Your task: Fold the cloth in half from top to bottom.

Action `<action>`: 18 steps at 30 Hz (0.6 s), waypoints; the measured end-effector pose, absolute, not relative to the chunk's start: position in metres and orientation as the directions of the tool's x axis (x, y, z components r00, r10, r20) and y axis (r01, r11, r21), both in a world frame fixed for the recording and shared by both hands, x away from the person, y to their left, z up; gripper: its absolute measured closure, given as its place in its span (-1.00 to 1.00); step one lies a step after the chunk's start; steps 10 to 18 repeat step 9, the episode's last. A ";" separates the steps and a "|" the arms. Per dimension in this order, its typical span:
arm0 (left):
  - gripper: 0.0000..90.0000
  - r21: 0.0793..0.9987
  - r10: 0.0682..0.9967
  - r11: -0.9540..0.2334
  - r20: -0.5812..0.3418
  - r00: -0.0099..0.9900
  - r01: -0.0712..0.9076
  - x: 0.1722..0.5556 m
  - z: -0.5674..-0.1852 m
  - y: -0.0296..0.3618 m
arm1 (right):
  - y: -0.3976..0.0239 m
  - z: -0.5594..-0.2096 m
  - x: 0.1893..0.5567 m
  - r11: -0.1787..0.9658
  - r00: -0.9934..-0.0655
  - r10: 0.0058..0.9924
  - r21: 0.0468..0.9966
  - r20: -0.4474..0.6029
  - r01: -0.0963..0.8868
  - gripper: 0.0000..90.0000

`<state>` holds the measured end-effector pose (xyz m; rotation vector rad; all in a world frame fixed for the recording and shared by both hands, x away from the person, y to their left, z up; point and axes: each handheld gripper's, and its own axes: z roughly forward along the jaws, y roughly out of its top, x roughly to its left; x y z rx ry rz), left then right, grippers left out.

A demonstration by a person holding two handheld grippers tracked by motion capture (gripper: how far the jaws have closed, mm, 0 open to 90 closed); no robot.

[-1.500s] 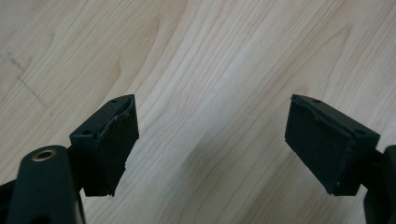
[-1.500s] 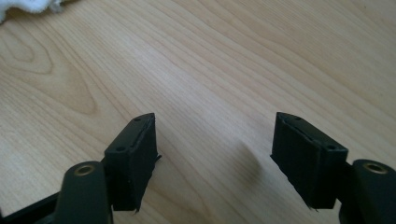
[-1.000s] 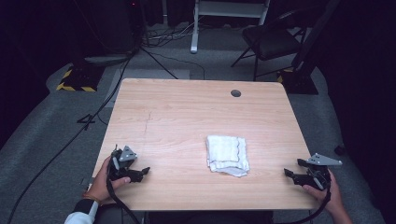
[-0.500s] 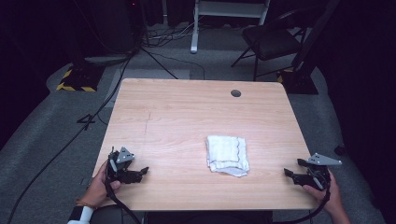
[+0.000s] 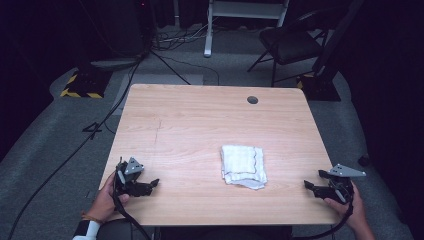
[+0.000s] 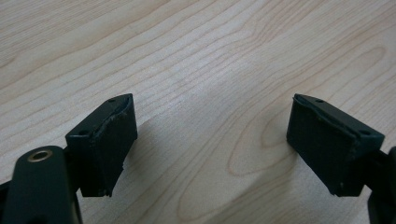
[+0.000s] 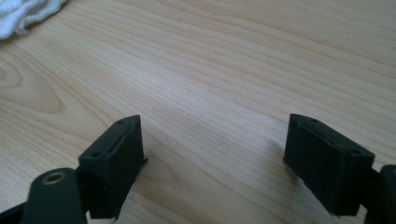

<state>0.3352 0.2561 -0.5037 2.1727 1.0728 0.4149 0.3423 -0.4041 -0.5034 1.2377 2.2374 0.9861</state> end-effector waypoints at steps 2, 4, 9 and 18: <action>-0.64 0.689 0.792 -0.437 -0.010 0.611 0.578 0.335 -0.504 0.256 | -0.404 -0.503 0.342 0.360 -0.529 0.849 0.741 -0.007 0.568 -0.56; -0.64 0.688 0.792 -0.436 -0.012 0.610 0.580 0.335 -0.504 0.256 | -0.404 -0.503 0.342 0.359 -0.529 0.849 0.740 -0.006 0.568 -0.56; -0.64 0.688 0.792 -0.437 -0.011 0.610 0.580 0.335 -0.504 0.256 | -0.404 -0.503 0.342 0.360 -0.529 0.848 0.740 -0.007 0.568 -0.56; -0.64 0.688 0.792 -0.437 -0.011 0.610 0.580 0.335 -0.504 0.256 | -0.404 -0.503 0.342 0.360 -0.529 0.848 0.740 -0.007 0.568 -0.56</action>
